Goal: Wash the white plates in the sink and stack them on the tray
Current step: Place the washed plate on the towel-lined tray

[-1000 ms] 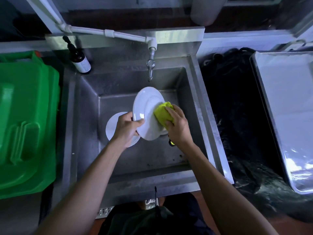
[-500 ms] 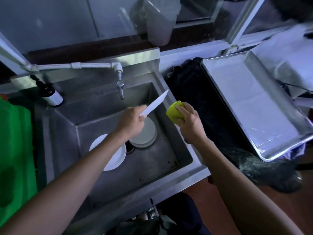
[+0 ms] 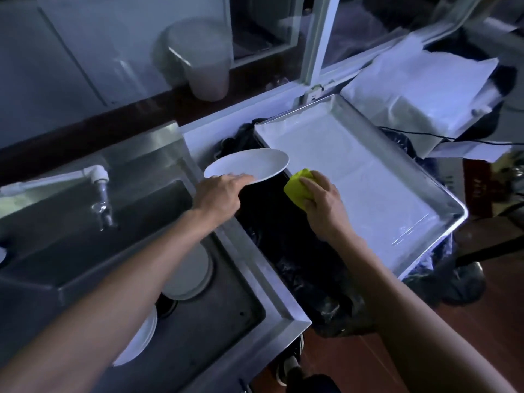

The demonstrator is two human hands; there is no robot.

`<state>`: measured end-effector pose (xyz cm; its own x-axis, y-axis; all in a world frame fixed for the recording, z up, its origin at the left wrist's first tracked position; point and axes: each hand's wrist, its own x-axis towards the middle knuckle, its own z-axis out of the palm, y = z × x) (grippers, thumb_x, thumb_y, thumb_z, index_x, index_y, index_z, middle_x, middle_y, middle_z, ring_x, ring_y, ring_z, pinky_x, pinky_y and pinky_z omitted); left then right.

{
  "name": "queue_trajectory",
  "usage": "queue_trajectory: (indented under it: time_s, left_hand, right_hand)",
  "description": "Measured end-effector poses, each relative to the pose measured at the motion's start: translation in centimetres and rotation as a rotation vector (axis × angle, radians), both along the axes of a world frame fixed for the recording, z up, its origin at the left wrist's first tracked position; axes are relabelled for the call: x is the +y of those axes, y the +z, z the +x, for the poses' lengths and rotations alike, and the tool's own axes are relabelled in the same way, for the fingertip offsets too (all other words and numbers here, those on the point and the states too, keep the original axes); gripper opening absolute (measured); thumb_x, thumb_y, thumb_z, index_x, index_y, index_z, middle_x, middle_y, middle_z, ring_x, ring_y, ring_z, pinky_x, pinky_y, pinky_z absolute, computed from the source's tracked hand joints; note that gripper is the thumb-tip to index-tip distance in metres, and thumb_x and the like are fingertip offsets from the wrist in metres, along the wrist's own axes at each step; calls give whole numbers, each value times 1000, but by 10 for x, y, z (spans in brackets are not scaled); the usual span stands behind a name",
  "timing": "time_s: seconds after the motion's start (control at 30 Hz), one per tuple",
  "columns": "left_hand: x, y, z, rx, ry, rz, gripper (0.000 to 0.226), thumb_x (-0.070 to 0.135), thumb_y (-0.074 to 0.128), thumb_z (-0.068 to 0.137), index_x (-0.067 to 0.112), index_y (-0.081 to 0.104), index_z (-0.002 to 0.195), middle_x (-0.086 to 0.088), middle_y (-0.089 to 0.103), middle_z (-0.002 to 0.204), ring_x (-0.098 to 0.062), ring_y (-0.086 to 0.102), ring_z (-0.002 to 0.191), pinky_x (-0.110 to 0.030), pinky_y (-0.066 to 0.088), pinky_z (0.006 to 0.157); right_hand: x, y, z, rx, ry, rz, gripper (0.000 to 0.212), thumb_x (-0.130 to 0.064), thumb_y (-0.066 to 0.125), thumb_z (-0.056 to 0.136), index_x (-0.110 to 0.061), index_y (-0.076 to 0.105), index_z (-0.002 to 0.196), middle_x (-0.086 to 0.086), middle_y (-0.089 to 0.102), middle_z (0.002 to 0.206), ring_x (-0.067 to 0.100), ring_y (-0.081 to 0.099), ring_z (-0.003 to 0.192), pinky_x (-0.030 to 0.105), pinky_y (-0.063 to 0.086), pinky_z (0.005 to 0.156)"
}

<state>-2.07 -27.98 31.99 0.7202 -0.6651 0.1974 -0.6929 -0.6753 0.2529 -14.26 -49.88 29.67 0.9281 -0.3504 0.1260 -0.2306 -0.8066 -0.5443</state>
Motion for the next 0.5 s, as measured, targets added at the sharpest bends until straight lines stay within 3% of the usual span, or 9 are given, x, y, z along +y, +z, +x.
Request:
queue_trajectory:
  time_s: [0.13,0.27,0.5]
  left_hand:
    - [-80,-3,22,-36,-39,-17,63,-10,49,75,27,68,123,-3,75,115,-36,72,101,-50,60,73]
    - [-145,-10,41,-28,-57,12,69,-11,45,74,26,67,129,-2,70,128,-32,68,113,-49,59,84]
    - [-221,-34,64,12,-91,136,62,-9,46,82,22,63,134,-1,64,137,-31,63,121,-48,54,92]
  right_hand:
    - [-67,-2,12,-24,-36,26,58,5,52,79,-13,60,134,12,42,150,42,50,115,42,43,98]
    - [-119,-11,22,14,-75,32,65,11,49,78,-18,57,136,6,38,153,40,46,115,48,46,94]
    - [-180,-33,37,32,-97,49,67,14,52,75,-15,57,135,12,39,152,43,49,111,52,48,90]
